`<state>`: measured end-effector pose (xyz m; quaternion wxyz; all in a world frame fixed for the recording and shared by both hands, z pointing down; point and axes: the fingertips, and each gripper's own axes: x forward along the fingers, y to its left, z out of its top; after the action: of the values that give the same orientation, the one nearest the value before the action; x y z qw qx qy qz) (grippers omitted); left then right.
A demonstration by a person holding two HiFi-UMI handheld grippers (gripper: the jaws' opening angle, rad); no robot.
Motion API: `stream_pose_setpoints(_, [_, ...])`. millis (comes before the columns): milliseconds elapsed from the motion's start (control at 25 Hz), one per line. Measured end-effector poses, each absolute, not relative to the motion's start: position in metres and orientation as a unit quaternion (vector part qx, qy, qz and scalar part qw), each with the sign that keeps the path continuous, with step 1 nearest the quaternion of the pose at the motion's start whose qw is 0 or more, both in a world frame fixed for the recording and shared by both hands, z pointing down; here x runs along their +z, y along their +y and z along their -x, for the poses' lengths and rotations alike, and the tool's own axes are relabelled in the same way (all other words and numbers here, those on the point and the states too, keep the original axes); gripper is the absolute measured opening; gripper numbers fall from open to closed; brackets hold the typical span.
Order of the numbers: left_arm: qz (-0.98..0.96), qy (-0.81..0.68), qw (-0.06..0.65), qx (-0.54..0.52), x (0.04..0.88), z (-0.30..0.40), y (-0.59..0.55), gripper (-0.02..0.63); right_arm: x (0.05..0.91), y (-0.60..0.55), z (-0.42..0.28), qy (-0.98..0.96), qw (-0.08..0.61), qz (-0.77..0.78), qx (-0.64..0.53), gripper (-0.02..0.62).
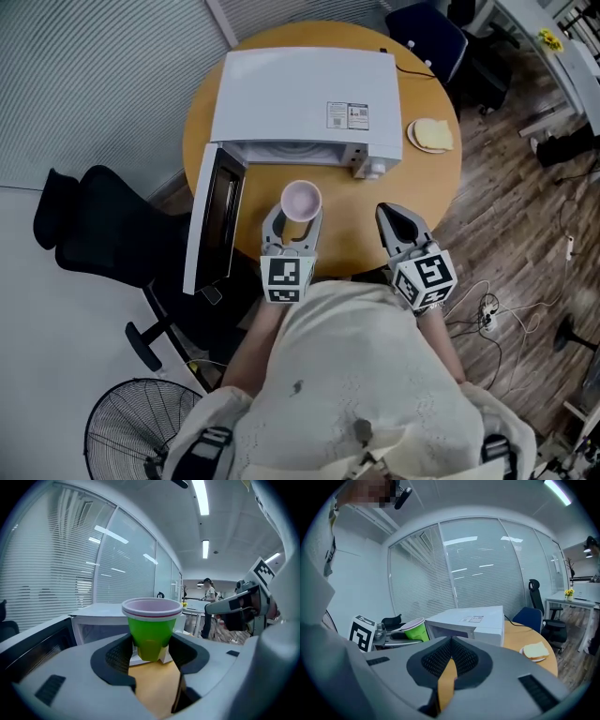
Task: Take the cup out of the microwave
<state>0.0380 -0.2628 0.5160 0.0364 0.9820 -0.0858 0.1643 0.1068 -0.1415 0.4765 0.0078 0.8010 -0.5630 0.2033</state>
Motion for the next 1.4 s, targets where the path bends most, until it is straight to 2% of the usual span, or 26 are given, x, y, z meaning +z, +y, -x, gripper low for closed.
stream_pose_setpoints(880, [-0.981, -0.091, 0.063, 0.160, 0.422, -0.026, -0.251, 0.264, 0.374, -0.124, -0.119, -0.559, -0.018, -0.822, 0.104, 0.008])
stream_pose_setpoints(1400, [-0.983, -0.101, 0.052, 0.147, 0.390, -0.022, -0.260, 0.264, 0.335, -0.115, -0.119, -0.555, -0.018, -0.829, 0.064, 0.008])
